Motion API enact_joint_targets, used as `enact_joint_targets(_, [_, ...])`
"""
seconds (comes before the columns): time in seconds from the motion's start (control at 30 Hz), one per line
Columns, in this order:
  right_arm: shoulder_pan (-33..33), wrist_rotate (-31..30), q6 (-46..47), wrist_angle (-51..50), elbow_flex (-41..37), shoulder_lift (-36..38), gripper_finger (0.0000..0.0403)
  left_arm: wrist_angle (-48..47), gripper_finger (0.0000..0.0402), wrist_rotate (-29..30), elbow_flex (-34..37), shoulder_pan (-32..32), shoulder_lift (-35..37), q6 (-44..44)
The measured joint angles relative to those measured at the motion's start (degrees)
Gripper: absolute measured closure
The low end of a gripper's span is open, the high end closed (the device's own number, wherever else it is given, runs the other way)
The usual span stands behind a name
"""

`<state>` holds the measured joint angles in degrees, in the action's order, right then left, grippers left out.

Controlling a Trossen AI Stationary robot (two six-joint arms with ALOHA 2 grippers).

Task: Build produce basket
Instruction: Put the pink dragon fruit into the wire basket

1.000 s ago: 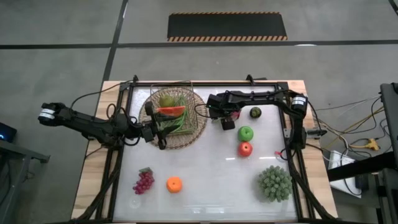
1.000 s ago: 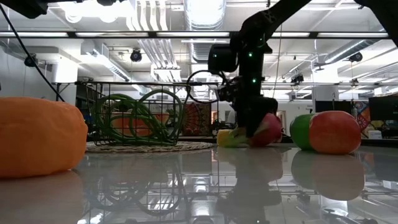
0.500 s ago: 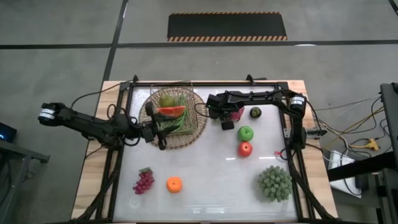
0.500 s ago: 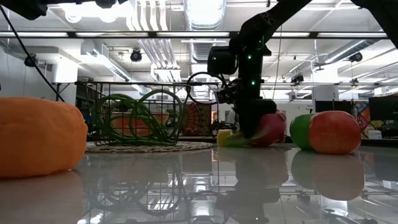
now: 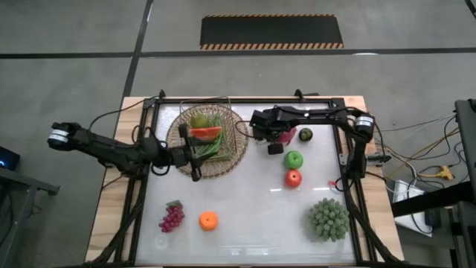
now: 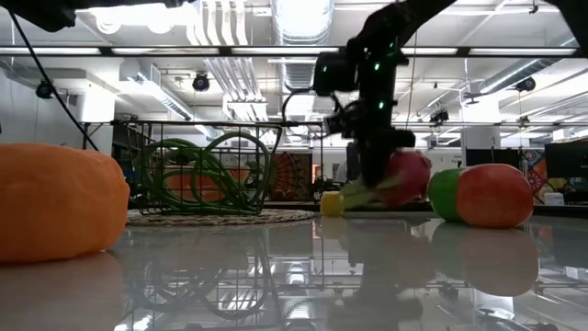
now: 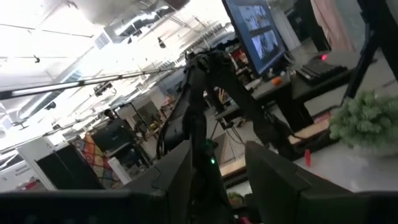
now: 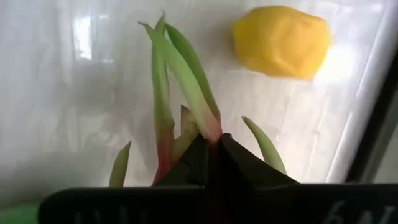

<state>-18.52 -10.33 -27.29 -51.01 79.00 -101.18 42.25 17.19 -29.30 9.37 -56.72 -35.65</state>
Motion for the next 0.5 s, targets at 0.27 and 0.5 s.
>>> enact_joint_targets(0.27, [0.6, 4.3, 5.5, 1.0, 0.0, 10.9, 0.0390, 1.2, 0.0269, 0.0, 0.0, 0.0, -0.7, 0.8])
enact_joint_targets(0.5, [0.7, 5.8, 12.2, 9.3, -0.4, 20.8, 0.0390, 1.1, 0.0269, 0.3, 1.0, 0.0, 1.3, 0.4])
